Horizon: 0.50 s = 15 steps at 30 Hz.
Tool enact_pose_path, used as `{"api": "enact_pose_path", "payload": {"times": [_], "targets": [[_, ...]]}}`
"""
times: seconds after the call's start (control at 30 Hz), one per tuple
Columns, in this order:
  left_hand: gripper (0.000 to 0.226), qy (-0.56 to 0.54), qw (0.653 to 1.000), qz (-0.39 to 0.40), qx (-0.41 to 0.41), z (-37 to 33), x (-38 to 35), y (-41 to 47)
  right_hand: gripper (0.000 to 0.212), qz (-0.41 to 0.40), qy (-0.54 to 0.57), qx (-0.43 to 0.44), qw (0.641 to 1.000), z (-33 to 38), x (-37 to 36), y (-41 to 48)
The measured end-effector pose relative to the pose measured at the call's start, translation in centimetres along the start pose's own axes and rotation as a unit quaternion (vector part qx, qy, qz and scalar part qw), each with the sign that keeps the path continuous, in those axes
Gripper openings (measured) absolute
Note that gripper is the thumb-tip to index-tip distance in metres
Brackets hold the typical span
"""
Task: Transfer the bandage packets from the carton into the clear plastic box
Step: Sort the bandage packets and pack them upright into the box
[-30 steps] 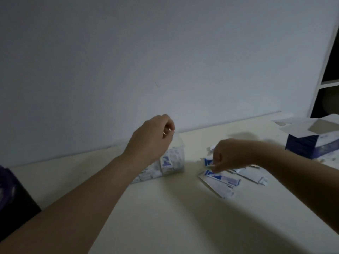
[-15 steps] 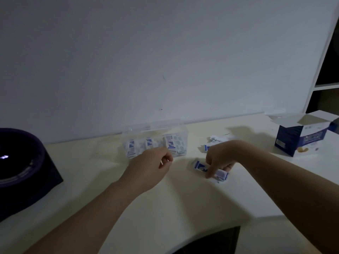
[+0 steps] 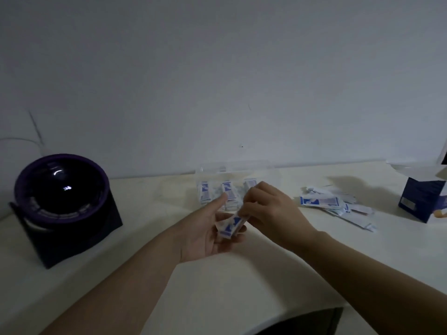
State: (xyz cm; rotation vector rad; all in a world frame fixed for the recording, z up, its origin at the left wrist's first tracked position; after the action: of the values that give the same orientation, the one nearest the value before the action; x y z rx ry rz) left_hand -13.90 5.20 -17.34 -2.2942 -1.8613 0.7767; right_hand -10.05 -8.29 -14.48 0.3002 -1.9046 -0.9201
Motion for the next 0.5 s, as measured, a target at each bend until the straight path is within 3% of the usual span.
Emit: {"api": "enact_pose_path", "payload": {"times": [0.2,0.33,0.43,0.5], "targets": [[0.014,0.105,0.993,-0.007,-0.050,-0.1,2.1,0.1,0.012,-0.018,-0.021,0.053,0.998,0.4,-1.2,0.0],[0.010,0.140,0.987,-0.045,-0.064,-0.2,2.6,0.7,0.015,0.006,0.026,0.028,0.999,-0.4,-1.1,-0.8],[0.014,0.121,0.984,-0.096,-0.091,-0.5,3.5,1.1,0.007,0.020,0.105,-0.103,0.989,-1.8,-0.8,-1.8],[0.013,0.101,0.983,-0.114,-0.107,-0.5,3.8,1.3,0.009,0.052,0.177,-0.258,0.948,-2.9,-0.7,-2.3]]}}
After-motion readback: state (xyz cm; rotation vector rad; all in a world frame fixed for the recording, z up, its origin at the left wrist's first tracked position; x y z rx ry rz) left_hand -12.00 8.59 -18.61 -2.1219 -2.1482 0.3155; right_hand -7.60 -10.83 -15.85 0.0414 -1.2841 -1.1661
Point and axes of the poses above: each hand's wrist, its own y-axis towards the middle knuckle, its own x-axis out of the back of the hand, z = x × y, the point moved 4 cm from there along y, towards the middle knuckle, and after that the axes turned 2 degrees about -y, right-handed, at the moved point
